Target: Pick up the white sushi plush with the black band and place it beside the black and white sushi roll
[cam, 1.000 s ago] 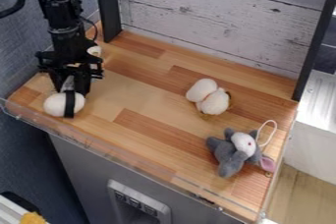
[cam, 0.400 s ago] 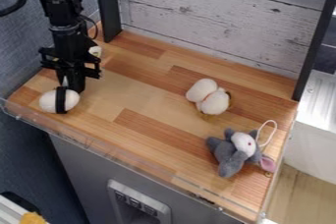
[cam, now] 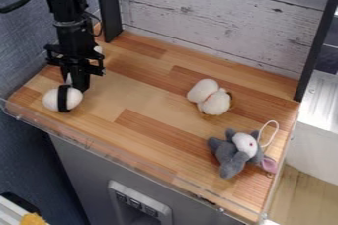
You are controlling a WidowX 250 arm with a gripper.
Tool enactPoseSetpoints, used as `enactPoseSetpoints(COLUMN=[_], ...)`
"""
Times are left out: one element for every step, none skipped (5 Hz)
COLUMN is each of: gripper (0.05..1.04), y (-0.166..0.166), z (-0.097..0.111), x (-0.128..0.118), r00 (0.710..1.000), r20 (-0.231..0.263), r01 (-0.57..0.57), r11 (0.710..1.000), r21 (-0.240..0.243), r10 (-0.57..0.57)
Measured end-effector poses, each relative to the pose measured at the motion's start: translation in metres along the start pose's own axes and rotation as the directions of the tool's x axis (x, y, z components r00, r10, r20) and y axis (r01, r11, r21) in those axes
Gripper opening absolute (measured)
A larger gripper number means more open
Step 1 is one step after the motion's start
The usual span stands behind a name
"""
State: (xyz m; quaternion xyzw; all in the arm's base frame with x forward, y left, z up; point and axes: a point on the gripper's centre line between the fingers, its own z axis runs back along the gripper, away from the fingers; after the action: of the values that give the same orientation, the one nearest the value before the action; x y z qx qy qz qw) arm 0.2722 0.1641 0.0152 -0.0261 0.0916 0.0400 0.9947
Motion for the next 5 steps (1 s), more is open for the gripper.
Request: enactPoseSetpoints(gripper=[0.063,0.063,0.063,0.063,0.063], y=[0.001,0.001,-0.001,-0.006,-0.013], z=[0.035,0.071,0.09,0.109,0.121], x=[-0.004,-0.009,-0.011,-0.003,0.015], r00=[0.995,0.986,0.985,0.991,0.997], r20=[0.001,0.002,0.003,0.025,0.041], r01=[0.1,0.169,0.171,0.132,0.065], r11=[0.995,0.985,0.985,0.991,0.997], r21=[0.011,0.018,0.021,0.035,0.032], r10=[-0.1,-0.169,-0.171,-0.133,-0.067])
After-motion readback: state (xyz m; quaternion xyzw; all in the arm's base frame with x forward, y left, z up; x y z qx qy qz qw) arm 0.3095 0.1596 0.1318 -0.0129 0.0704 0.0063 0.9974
